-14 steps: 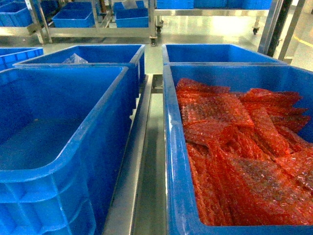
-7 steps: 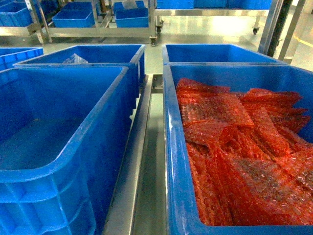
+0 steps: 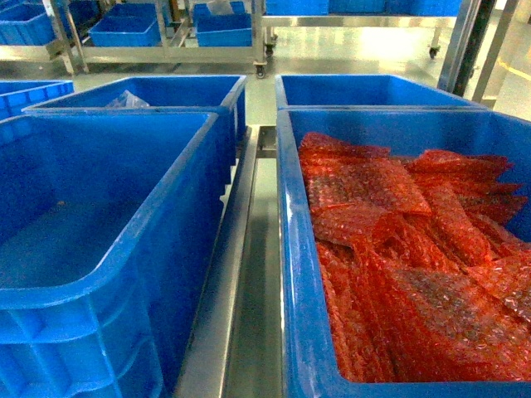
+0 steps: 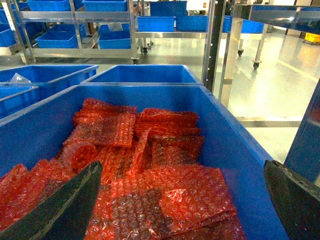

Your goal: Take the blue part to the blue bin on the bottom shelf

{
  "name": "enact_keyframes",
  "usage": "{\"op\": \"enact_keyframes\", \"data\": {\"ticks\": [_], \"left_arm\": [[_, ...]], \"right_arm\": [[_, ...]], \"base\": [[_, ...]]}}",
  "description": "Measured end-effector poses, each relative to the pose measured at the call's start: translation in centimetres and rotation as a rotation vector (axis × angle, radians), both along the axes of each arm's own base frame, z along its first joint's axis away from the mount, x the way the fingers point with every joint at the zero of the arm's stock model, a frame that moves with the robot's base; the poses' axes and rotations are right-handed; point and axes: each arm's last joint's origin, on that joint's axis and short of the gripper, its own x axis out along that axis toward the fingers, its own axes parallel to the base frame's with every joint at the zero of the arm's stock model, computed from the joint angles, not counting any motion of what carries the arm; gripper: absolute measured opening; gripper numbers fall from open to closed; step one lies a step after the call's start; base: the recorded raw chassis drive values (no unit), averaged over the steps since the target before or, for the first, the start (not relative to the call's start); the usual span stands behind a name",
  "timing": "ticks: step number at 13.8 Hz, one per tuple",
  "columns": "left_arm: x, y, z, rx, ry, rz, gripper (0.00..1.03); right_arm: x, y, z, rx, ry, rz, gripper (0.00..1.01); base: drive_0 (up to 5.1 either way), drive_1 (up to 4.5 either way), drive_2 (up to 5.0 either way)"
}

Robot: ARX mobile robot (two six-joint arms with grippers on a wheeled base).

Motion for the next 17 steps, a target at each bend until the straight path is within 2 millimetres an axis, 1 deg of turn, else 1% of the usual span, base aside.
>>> {"op": "enact_keyframes", "data": {"ticks": [17], "left_arm": [[0.0, 0.0, 0.0, 0.0, 0.0, 0.0, 0.98]], "right_arm": [[0.0, 0.0, 0.0, 0.0, 0.0, 0.0, 0.98]], "base": [[0.0, 0.0, 0.0]]}}
